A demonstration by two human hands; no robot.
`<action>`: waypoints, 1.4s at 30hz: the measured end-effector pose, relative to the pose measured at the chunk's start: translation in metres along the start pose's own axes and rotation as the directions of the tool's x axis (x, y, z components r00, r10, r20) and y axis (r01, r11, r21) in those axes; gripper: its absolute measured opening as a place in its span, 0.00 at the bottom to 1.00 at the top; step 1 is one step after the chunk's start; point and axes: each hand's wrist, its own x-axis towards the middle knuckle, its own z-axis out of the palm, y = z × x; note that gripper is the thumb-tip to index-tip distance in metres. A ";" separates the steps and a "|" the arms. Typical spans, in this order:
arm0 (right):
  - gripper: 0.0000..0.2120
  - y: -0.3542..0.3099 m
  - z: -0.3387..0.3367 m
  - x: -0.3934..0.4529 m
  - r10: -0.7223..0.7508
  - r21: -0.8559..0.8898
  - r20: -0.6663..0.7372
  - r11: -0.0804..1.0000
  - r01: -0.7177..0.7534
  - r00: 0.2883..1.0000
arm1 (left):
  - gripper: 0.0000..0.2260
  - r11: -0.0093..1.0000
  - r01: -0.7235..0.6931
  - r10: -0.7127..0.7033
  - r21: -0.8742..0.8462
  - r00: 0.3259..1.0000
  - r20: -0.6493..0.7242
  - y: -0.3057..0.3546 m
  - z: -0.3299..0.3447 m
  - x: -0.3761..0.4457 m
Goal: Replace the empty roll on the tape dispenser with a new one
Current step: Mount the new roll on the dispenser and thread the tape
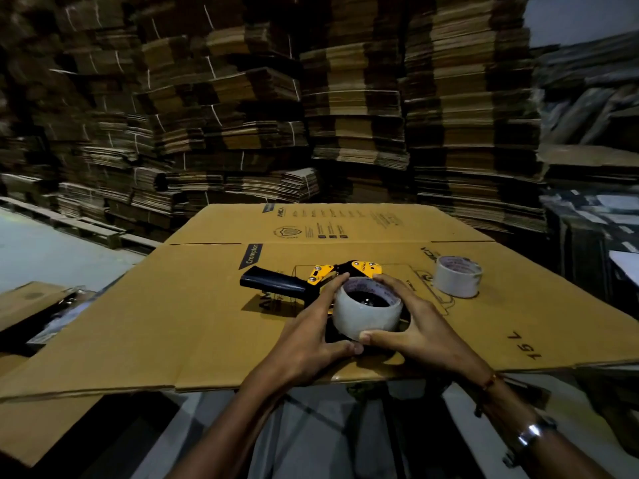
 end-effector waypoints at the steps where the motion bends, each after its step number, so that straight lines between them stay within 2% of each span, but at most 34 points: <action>1: 0.38 0.000 0.001 0.000 0.001 -0.007 0.000 1.000 -0.001 1.000 | 0.45 1.000 -0.003 0.003 -0.004 1.000 -0.006 0.000 0.000 0.000; 4: 0.42 0.001 0.004 0.000 0.005 -0.017 0.002 1.000 -0.005 1.000 | 0.42 1.000 0.003 -0.003 -0.024 1.000 -0.013 -0.002 0.001 0.000; 9: 0.57 0.001 0.008 -0.001 0.052 -0.067 0.030 0.997 -0.050 0.998 | 0.41 1.000 -0.004 0.004 -0.023 1.000 0.005 -0.002 0.000 -0.001; 11: 0.56 -0.002 0.011 -0.003 0.039 -0.107 -0.005 0.993 -0.040 0.999 | 0.41 1.000 -0.004 0.004 -0.031 1.000 0.005 0.000 0.000 -0.002; 14: 0.47 -0.001 0.012 -0.003 -0.002 -0.149 -0.057 0.989 -0.007 0.998 | 0.41 0.999 0.005 -0.004 -0.040 1.000 0.010 0.001 0.000 -0.003; 18: 0.41 0.002 0.007 0.000 0.009 -0.127 -0.033 0.992 -0.014 0.999 | 0.42 0.999 0.038 -0.037 -0.040 0.999 0.029 -0.001 -0.001 -0.002; 22: 0.41 0.005 0.004 0.002 0.010 -0.113 -0.022 0.994 -0.013 1.000 | 0.46 0.998 0.056 -0.054 -0.040 0.997 0.046 -0.001 -0.001 -0.001; 30: 0.41 0.008 0.007 0.000 -0.048 -0.136 -0.035 0.990 0.043 0.998 | 0.46 0.997 0.059 -0.057 -0.041 0.997 0.051 0.001 -0.002 0.000; 36: 0.45 0.007 0.011 -0.002 -0.092 -0.151 -0.040 0.985 0.085 0.995 | 0.49 0.989 0.077 -0.062 -0.124 0.991 0.119 -0.004 -0.007 0.001; 42: 0.47 0.007 0.014 -0.004 -0.120 -0.172 -0.052 0.979 0.109 0.991 | 0.51 0.961 0.134 -0.072 -0.242 0.966 0.249 -0.002 -0.017 0.001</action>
